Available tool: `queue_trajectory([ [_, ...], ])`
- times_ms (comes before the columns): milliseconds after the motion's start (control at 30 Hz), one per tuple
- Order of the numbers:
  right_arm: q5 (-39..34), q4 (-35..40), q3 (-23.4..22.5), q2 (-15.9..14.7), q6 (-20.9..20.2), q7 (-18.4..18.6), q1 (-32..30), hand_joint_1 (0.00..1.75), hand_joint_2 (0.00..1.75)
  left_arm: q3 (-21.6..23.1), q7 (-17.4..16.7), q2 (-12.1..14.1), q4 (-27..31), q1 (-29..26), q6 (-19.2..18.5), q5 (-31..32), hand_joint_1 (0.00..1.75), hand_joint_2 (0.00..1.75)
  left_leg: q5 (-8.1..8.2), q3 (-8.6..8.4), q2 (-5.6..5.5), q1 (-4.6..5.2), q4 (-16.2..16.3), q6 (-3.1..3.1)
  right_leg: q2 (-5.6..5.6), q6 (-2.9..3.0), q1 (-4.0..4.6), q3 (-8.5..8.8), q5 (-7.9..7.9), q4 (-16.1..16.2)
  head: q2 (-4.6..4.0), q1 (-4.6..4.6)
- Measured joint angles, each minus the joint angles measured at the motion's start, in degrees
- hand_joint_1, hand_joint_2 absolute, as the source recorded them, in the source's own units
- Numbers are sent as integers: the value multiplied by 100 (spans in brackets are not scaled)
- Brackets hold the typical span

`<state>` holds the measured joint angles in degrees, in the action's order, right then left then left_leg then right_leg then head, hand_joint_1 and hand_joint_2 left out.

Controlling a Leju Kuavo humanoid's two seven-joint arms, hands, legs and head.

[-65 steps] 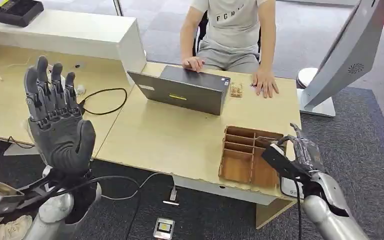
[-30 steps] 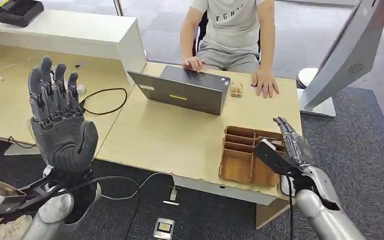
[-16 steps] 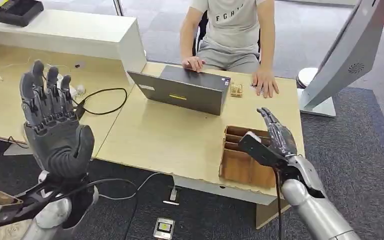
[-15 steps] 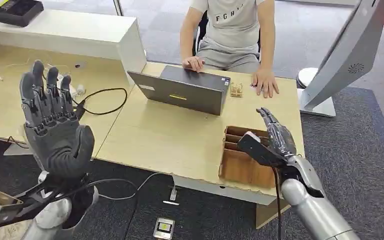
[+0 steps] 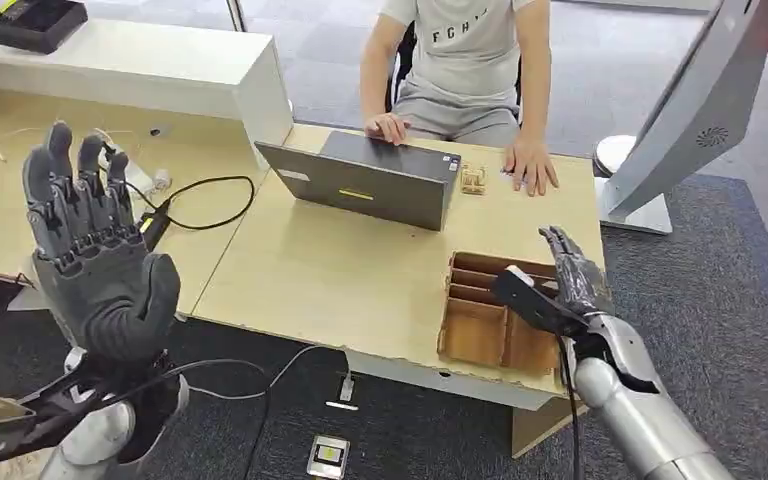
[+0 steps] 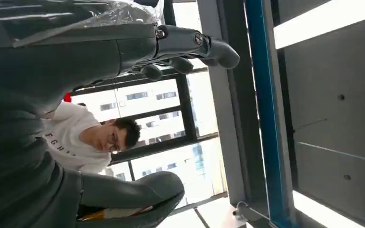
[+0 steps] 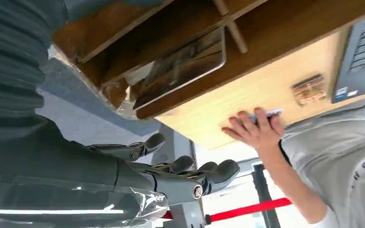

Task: Pass the card to the sensor for recognition and then transmit it.

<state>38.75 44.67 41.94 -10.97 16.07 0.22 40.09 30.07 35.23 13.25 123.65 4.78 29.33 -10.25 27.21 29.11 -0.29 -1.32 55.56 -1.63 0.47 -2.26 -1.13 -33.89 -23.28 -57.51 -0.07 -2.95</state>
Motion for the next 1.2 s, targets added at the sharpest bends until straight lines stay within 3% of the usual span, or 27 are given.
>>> queue_trajectory([
  [233, 35, -155, -42, -74, 35, 0, 183, 3, 175, -17, -11, 0, 31, -28, 0, 2, 0, 175, 0, -3, 1, 0, 0, 0, 1, 0, 0, 0, 0, 0, 0, 0],
  [300, 28, -175, -59, -87, 26, 2, 211, 35, 175, -17, -11, -2, 31, -43, 0, 2, 0, 175, 0, -3, 1, 0, 0, 0, 1, 0, 1, 0, 0, 0, 0, 0],
  [467, -37, -197, -70, -100, -4, -18, 218, 28, 175, -20, -11, -11, 31, -53, -17, 0, 0, 175, 0, -3, 1, 0, 0, 0, 1, 0, 0, 0, 0, 0, 0, 0],
  [633, -142, -197, -79, -96, -85, -105, 217, 37, 175, -28, -11, -33, 31, -52, -61, 0, 0, 175, 0, -3, 1, 0, 0, 0, 1, 0, 0, 0, 0, 0, 0, 0],
  [700, -179, -197, -81, -94, -125, -140, 217, 70, 175, -31, -11, -37, 31, -52, -70, 0, 0, 175, 0, -3, 1, 0, 0, 0, 1, 0, 1, 0, 0, 0, 0, 0],
  [933, -225, -197, -85, -79, -192, -164, 208, 80, 175, -59, -11, -61, 31, -52, -72, 0, 0, 175, 0, -3, 1, 0, 0, 0, 1, 0, 1, 0, 0, 0, 0, 0],
  [967, -225, -197, -85, -72, -192, -164, 204, 157, 175, -63, -11, -61, 31, -52, -72, 0, 0, 175, 0, -3, 1, 0, 0, 0, 1, 0, 1, 0, 0, 0, 0, 0],
  [1000, -232, -197, -85, -70, -192, -166, 199, 175, 175, -66, -11, -63, 31, -52, -72, 0, 0, 175, 0, -3, 1, 0, 0, 0, 1, 0, 1, 0, 0, 0, 0, 0],
  [1200, -269, -199, -90, -63, -216, -212, 126, 175, 175, -90, -11, -63, 31, -57, -72, 0, 0, 175, 0, -2, 1, 0, 0, 0, 1, 0, 1, 0, 0, 0, 0, 0],
])
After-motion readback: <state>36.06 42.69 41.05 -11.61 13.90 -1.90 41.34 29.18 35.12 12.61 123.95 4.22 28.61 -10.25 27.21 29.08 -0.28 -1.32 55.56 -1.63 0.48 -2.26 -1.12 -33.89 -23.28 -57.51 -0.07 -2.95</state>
